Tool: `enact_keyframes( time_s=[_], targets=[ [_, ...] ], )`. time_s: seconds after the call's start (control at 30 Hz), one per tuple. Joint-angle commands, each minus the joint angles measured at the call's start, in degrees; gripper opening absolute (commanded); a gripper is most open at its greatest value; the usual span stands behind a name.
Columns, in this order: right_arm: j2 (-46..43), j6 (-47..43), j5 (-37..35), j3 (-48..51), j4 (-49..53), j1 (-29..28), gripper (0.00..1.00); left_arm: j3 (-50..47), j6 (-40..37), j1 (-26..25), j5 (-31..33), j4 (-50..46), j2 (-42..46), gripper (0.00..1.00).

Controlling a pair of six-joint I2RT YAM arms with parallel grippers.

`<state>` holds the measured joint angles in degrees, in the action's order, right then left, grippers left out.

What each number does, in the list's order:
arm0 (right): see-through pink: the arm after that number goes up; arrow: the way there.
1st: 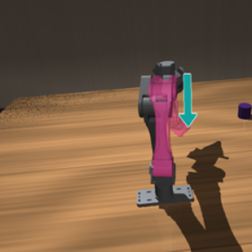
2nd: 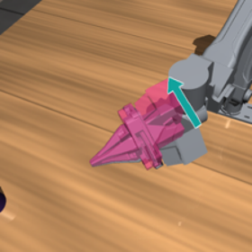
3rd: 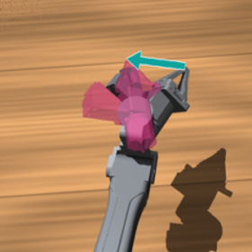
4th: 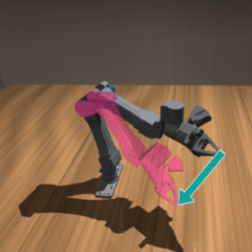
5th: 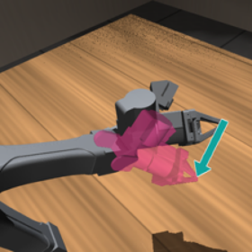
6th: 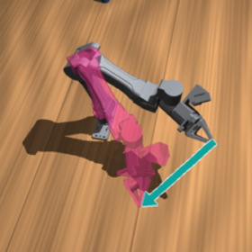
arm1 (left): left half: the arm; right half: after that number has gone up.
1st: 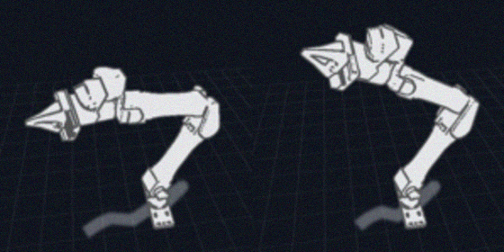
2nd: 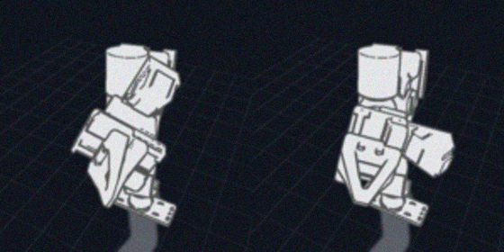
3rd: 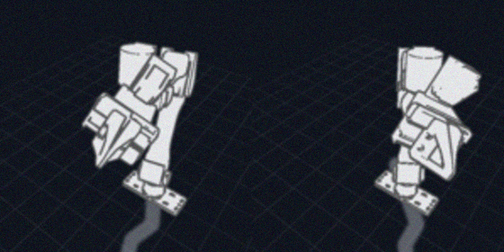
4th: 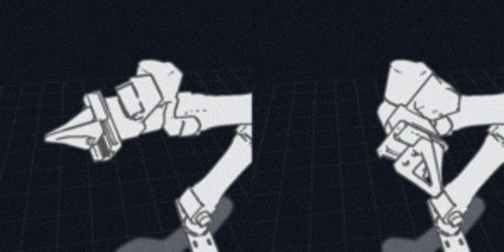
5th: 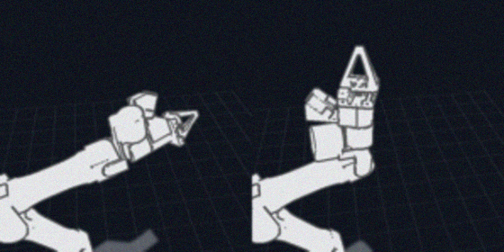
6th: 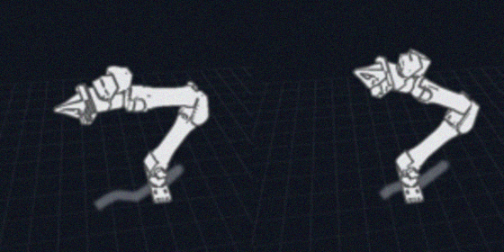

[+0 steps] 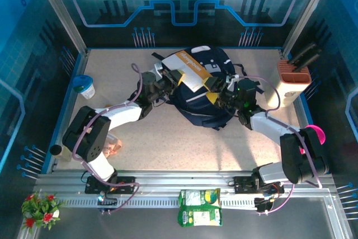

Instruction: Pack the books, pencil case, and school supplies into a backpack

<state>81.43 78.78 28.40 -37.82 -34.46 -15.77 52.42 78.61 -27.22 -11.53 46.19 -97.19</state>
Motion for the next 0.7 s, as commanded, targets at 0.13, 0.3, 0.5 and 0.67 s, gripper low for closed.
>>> enact_keyframes(
  time_s=[0.13,0.3,0.5,0.67],
  targets=[
    [5.2,5.8,1.7,-0.6,-13.1,0.8,0.73,2.5,3.7,-1.8,0.6,6.4,-2.6,0.0],
    [7.2,6.5,1.8,0.0,-17.2,0.9,0.48,2.3,3.3,-1.9,0.4,5.8,-2.4,0.0],
    [6.4,4.5,1.6,0.6,-15.5,1.5,0.16,1.5,-0.4,-1.7,0.9,0.3,-0.1,0.06],
    [2.4,-1.1,0.7,0.9,-7.9,2.9,0.04,2.6,-9.0,-1.8,1.0,-11.1,2.4,0.33]
  ],
)
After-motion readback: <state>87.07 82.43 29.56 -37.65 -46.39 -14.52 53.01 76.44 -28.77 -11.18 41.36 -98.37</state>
